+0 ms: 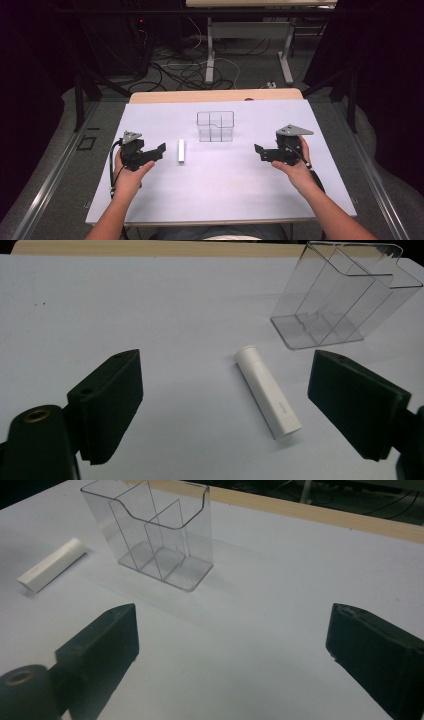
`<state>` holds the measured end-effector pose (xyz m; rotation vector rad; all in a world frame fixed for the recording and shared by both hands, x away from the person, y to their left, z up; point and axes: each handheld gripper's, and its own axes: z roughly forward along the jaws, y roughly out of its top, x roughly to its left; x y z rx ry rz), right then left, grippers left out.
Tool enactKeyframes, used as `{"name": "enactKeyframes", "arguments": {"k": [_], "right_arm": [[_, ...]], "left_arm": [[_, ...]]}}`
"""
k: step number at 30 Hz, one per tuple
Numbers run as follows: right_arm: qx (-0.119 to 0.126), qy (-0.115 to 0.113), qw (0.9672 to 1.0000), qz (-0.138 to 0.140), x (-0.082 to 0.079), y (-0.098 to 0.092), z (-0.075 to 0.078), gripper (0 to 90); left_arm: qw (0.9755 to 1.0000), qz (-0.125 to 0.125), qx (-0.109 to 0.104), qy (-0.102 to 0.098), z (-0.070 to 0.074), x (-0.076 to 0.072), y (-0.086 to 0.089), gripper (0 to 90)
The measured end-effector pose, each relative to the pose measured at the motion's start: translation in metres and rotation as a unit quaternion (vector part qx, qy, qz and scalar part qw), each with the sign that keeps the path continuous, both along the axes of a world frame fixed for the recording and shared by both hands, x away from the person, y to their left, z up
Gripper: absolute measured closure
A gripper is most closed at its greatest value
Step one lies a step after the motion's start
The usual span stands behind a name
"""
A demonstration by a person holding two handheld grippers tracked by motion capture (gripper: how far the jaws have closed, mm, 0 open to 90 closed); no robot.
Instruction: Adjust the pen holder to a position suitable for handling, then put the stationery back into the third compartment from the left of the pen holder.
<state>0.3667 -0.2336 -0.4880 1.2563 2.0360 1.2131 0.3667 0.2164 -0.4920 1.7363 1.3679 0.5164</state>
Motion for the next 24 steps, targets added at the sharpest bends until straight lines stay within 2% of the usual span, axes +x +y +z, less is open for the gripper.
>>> {"name": "enactKeyframes", "arguments": {"k": [3,7,11,14,16,21,24], "right_arm": [[-0.001,0.003,1.0,0.0,-0.005,-0.004,-0.003,0.0],[-0.004,0.007,1.0,0.0,-0.01,-0.007,-0.008,0.0],[-0.004,0.012,0.9999,-0.005,-0.012,-0.011,-0.012,0.0],[-0.007,0.009,0.9999,-0.009,-0.012,-0.014,-0.015,0.0],[-0.002,0.011,0.9998,-0.015,-0.012,-0.015,-0.016,0.0],[0.011,0.017,0.9994,-0.028,-0.01,-0.02,-0.018,0.0],[0.017,0.018,0.9992,-0.031,-0.01,-0.021,-0.018,0.0]], "left_arm": [[1.0,-0.003,-0.007,0.004,0.005,0.004,-0.003,15.9],[0.9997,-0.004,-0.02,0.012,0.011,0.011,-0.009,19.2],[0.9997,-0.006,-0.018,0.017,0.017,0.018,-0.015,23.0],[0.9992,-0.007,-0.022,0.031,0.021,0.024,-0.018,25.8],[0.9986,-0.004,-0.034,0.041,0.023,0.028,-0.021,27.4],[0.9978,-0.018,-0.022,0.059,0.028,0.039,-0.025,28.9],[0.9963,-0.02,-0.023,0.08,0.029,0.045,-0.027,29.8]]}}
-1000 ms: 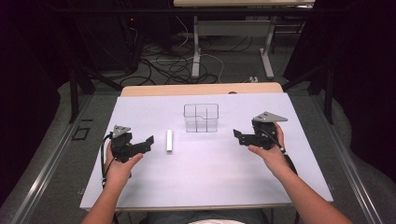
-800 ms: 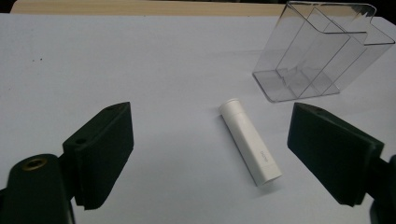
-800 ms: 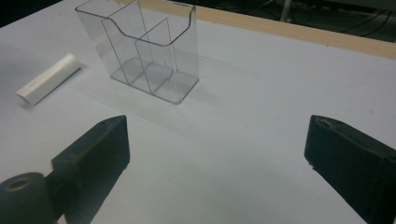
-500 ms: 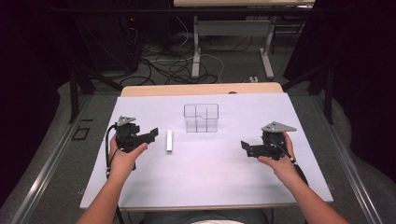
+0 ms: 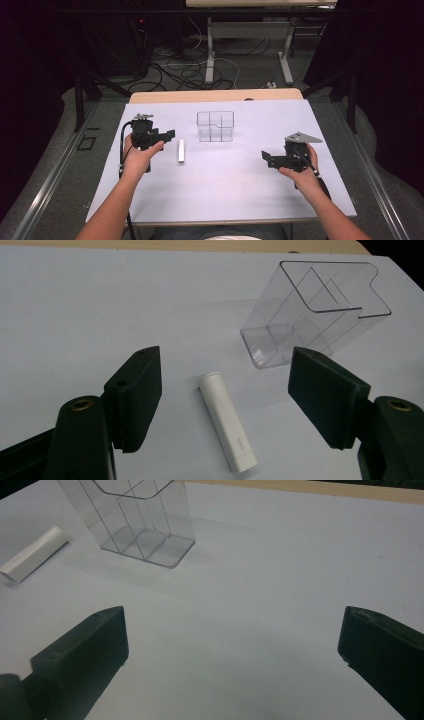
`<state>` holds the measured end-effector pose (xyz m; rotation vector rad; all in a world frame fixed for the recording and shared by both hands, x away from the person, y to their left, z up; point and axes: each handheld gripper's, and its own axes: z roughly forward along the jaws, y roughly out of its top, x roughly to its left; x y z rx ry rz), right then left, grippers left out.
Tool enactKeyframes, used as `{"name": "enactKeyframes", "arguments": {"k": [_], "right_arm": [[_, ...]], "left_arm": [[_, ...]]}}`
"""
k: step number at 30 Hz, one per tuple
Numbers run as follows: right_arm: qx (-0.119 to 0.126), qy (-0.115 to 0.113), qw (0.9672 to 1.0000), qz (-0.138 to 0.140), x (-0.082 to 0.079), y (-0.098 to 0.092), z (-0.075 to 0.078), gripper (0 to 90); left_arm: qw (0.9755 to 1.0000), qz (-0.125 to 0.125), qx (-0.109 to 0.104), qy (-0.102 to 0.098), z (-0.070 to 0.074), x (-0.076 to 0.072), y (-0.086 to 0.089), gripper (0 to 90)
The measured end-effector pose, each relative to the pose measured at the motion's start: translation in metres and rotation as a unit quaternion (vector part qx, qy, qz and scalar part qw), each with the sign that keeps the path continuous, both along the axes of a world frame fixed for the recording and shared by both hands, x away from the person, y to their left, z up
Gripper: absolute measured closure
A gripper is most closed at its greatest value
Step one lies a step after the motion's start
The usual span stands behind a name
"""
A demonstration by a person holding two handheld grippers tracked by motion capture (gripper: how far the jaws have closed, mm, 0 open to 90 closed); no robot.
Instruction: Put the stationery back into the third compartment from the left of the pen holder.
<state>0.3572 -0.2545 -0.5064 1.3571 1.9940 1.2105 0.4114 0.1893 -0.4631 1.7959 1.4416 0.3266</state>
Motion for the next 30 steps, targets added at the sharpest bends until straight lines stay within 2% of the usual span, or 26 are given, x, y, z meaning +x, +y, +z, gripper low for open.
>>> {"name": "enactKeyframes", "arguments": {"k": [6,8,12,16,23,30], "right_arm": [[-0.002,-0.002,0.9999,-0.011,0.001,-0.003,-0.001,0.0],[-0.003,-0.001,0.9999,-0.015,0.001,-0.005,-0.002,0.0],[-0.003,-0.003,0.9997,-0.025,0.002,-0.008,-0.002,0.0],[-0.001,0.0,0.9995,-0.033,0.002,-0.012,-0.003,0.0],[0.002,0.009,0.9995,-0.029,0.004,-0.012,-0.006,0.0],[0.002,0.011,0.9998,-0.019,0.004,-0.009,-0.008,0.0]], "left_arm": [[0.9995,-0.005,0.003,0.03,-0.002,0.011,-0.007,29.8],[0.9993,0.0,0.002,0.038,-0.004,0.014,-0.01,30.1],[0.9974,0.0,0.003,0.072,-0.008,0.02,-0.015,31.8],[0.9957,0.009,-0.002,0.093,-0.015,0.026,-0.021,32.5],[0.9904,0.016,0.011,0.137,-0.025,0.034,-0.028,37.2],[0.9832,0.033,0.023,0.178,-0.036,0.044,-0.031,43.0]]}}
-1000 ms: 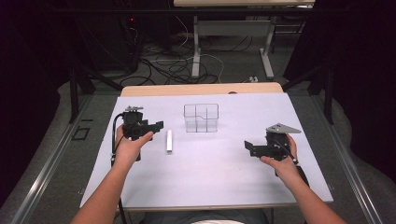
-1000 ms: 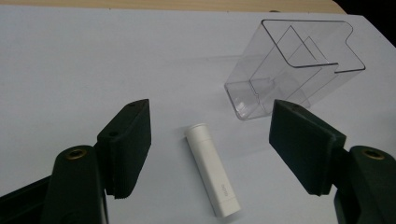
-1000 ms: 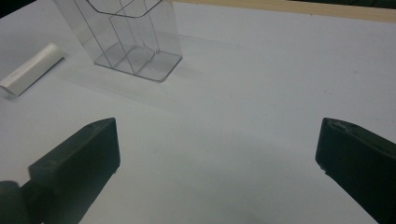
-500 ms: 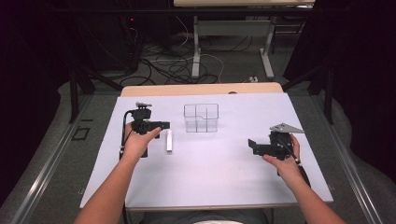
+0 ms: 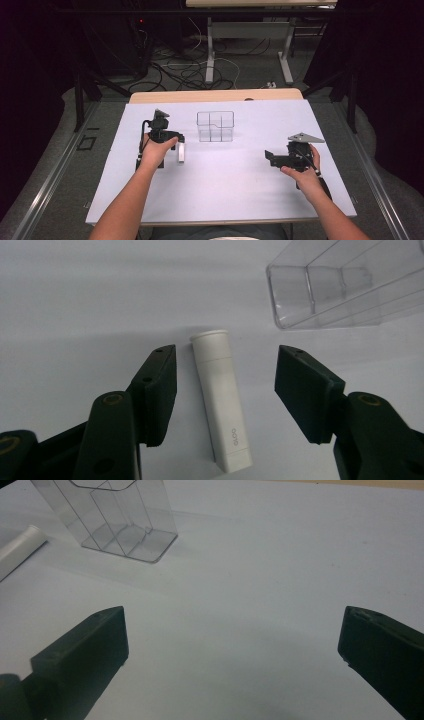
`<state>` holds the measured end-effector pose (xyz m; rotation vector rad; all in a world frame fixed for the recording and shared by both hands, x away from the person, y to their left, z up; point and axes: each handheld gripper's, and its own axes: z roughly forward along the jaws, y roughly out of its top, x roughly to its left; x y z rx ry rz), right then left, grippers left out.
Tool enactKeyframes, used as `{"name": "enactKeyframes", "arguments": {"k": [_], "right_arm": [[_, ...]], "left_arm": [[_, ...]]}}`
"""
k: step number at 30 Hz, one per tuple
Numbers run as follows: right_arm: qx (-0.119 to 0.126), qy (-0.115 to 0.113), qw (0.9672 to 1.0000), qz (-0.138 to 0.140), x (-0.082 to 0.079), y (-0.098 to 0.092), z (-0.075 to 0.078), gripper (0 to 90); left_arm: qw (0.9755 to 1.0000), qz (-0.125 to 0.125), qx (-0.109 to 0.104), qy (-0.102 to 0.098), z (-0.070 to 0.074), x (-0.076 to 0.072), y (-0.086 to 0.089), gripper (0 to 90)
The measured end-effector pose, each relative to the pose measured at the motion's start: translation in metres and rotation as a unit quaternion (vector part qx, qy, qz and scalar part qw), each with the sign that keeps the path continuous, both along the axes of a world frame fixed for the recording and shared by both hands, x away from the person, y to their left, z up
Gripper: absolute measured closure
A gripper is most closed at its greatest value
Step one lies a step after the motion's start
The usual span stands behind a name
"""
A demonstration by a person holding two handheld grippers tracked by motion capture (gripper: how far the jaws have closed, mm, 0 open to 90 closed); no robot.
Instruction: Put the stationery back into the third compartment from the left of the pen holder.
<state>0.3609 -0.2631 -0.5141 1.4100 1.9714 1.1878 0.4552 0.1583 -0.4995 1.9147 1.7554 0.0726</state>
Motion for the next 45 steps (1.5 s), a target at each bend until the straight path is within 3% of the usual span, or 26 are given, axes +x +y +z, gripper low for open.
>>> {"name": "enactKeyframes", "arguments": {"k": [7,22,34,37,41,45], "right_arm": [[-0.006,0.0,1.0,0.005,0.001,0.0,-0.002,0.0],[-0.007,0.004,0.9999,0.008,0.001,0.001,-0.004,0.0],[-0.008,0.008,0.9999,0.009,0.001,0.002,-0.004,0.0],[-0.011,0.007,0.9999,0.01,0.001,0.002,-0.005,0.0],[-0.01,0.008,0.9999,0.01,0.001,0.003,-0.005,0.0],[-0.006,0.011,0.9999,0.009,0.001,0.003,-0.006,0.0]], "left_arm": [[0.9996,0.016,0.002,0.022,-0.006,0.003,-0.003,45.9],[0.9974,0.025,0.022,0.064,-0.02,0.006,-0.016,52.9],[0.9951,0.033,0.03,0.088,-0.025,0.0,-0.024,58.8],[0.9953,0.021,0.041,0.086,-0.025,-0.001,-0.024,59.2],[0.9944,0.033,0.035,0.095,-0.026,-0.002,-0.026,60.7],[0.9942,0.022,0.044,0.096,-0.027,-0.002,-0.025,61.2]]}}
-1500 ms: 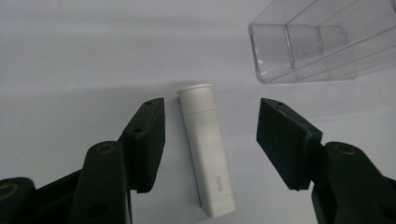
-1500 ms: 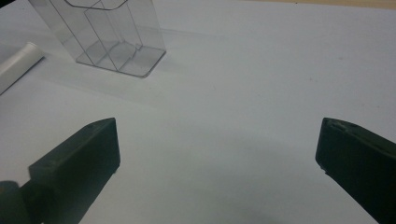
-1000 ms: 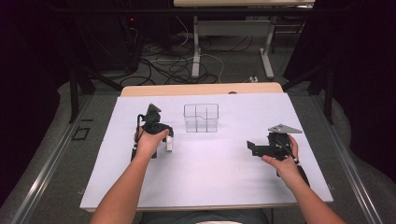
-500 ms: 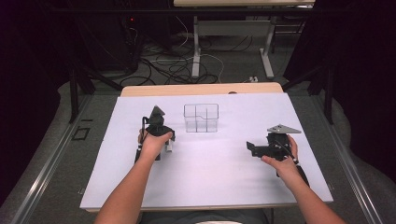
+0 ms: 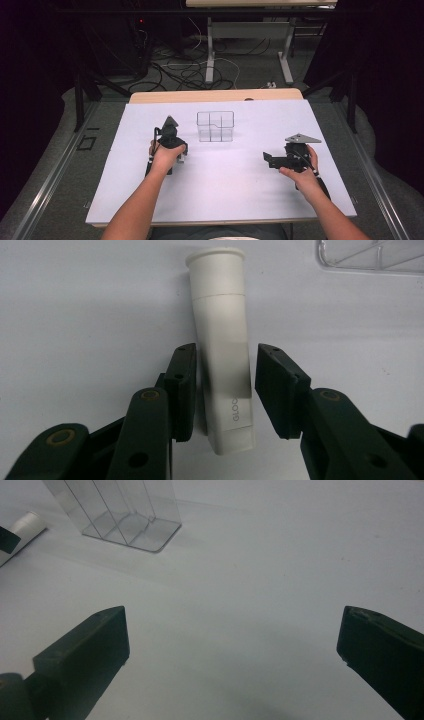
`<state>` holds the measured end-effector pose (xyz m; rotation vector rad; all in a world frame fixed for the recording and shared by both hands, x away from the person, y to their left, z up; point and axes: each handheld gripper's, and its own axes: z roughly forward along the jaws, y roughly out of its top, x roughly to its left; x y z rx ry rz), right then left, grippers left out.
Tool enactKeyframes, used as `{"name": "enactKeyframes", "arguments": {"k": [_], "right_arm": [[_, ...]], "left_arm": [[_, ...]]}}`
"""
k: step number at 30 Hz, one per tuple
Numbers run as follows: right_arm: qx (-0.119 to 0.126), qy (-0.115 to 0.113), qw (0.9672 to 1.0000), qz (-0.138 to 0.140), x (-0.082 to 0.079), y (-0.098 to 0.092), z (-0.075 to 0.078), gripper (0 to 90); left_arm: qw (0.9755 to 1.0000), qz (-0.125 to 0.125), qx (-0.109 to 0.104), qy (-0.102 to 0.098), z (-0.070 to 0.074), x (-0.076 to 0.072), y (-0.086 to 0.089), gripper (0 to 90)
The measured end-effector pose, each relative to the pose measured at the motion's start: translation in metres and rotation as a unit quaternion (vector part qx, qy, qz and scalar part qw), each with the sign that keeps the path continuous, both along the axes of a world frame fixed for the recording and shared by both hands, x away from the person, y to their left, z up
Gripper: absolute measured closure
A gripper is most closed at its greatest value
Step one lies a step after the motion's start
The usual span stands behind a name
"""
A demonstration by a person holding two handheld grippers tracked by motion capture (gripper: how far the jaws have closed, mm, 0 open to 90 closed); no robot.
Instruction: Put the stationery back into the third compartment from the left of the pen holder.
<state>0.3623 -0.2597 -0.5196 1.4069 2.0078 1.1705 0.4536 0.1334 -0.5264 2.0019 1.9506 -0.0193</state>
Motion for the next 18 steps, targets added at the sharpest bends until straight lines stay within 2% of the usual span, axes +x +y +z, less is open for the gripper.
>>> {"name": "enactKeyframes", "arguments": {"k": [1,3,4,5,6,7,8,9,14,16,18], "right_arm": [[-0.001,0.0,1.0,0.0,0.0,0.0,0.0,0.0],[-0.002,0.0,1.0,0.001,0.0,0.0,-0.001,0.1],[-0.002,0.0,1.0,0.001,0.0,0.0,-0.001,0.1],[-0.002,0.0,1.0,0.001,0.0,-0.001,-0.001,0.1],[-0.001,0.002,1.0,0.0,0.0,0.0,0.0,0.1],[-0.001,0.002,1.0,0.0,0.0,-0.001,-0.001,0.2],[-0.003,-0.001,1.0,0.001,0.001,-0.001,-0.001,0.1],[-0.003,0.001,1.0,0.001,0.001,-0.001,-0.001,0.2],[-0.004,0.0,1.0,0.001,0.001,0.0,-0.001,0.2],[-0.003,0.001,1.0,0.002,0.0,0.0,-0.001,0.2],[-0.004,0.001,1.0,0.001,0.001,0.0,-0.001,0.2]], "left_arm": [[0.9999,0.012,-0.006,0.004,-0.001,0.0,-0.002,61.3],[0.9999,0.016,-0.005,0.003,-0.001,0.0,-0.002,62.6],[1.0,0.003,0.0,0.005,-0.001,0.0,-0.001,62.7],[1.0,0.0,0.002,0.005,-0.001,-0.001,0.0,62.7],[0.9999,0.012,-0.004,0.006,-0.001,-0.002,-0.003,62.6],[1.0,-0.003,0.006,0.005,-0.001,-0.002,-0.002,62.7],[0.9999,-0.005,0.01,0.005,0.0,-0.004,-0.002,62.9],[1.0,0.003,0.003,0.008,0.0,-0.005,-0.004,63.0],[0.9999,-0.003,0.008,0.009,-0.001,-0.01,-0.004,64.8],[1.0,0.001,0.004,0.009,-0.001,-0.011,-0.004,65.3],[0.9998,-0.014,0.012,0.009,0.0,-0.011,-0.001,65.6]]}}
